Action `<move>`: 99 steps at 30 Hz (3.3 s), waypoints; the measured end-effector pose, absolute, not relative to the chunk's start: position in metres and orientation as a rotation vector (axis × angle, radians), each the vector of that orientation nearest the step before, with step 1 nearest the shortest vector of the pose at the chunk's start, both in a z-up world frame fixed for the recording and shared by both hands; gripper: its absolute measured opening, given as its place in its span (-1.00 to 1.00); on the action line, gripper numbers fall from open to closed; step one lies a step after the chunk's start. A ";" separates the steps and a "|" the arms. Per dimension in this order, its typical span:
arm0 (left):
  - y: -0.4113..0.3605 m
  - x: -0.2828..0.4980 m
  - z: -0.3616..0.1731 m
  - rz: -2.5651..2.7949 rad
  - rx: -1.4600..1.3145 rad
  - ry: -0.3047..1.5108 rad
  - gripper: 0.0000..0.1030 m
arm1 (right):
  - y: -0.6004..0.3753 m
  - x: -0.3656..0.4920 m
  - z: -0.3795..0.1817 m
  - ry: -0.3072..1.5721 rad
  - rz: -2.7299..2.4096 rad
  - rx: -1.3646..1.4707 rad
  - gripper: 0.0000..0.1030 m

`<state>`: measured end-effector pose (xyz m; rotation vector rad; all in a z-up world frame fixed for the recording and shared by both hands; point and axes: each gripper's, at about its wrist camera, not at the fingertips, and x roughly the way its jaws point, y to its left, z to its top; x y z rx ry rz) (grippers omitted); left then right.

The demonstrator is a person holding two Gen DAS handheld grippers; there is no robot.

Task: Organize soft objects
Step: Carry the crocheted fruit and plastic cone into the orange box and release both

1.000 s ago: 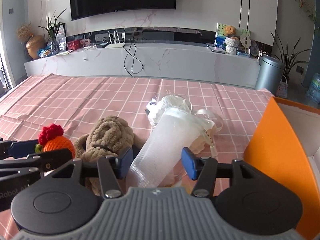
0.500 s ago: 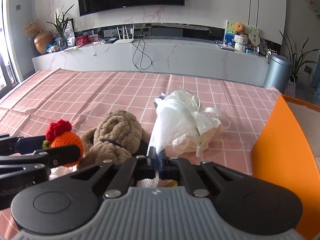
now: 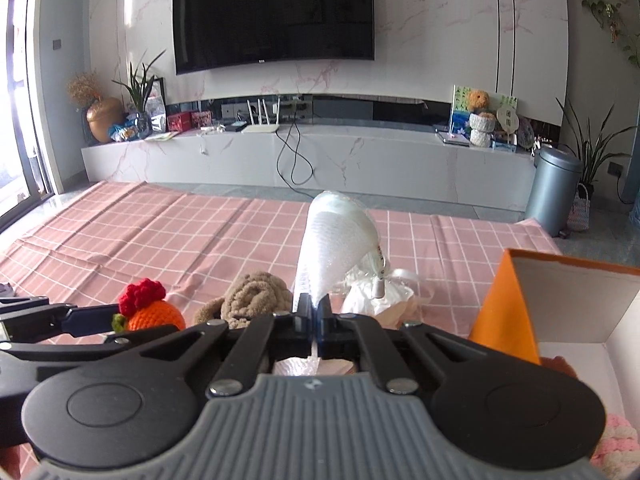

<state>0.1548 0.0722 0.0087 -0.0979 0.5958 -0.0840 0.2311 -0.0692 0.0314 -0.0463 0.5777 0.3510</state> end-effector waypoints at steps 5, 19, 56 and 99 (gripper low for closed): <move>0.065 0.141 0.020 -0.109 -0.108 0.569 -0.01 | -0.086 0.208 0.051 0.540 0.378 -0.024 -1.00; 0.022 0.115 0.049 -0.230 -0.086 0.493 -0.01 | -0.159 0.141 0.092 0.474 0.350 0.009 -1.00; -0.180 0.143 0.024 -0.738 0.371 0.661 -0.01 | -0.306 0.137 0.066 0.811 0.266 -0.068 -1.00; -0.200 0.179 -0.017 -0.810 0.426 0.913 0.54 | -0.315 0.185 0.012 1.081 0.270 -0.163 -0.30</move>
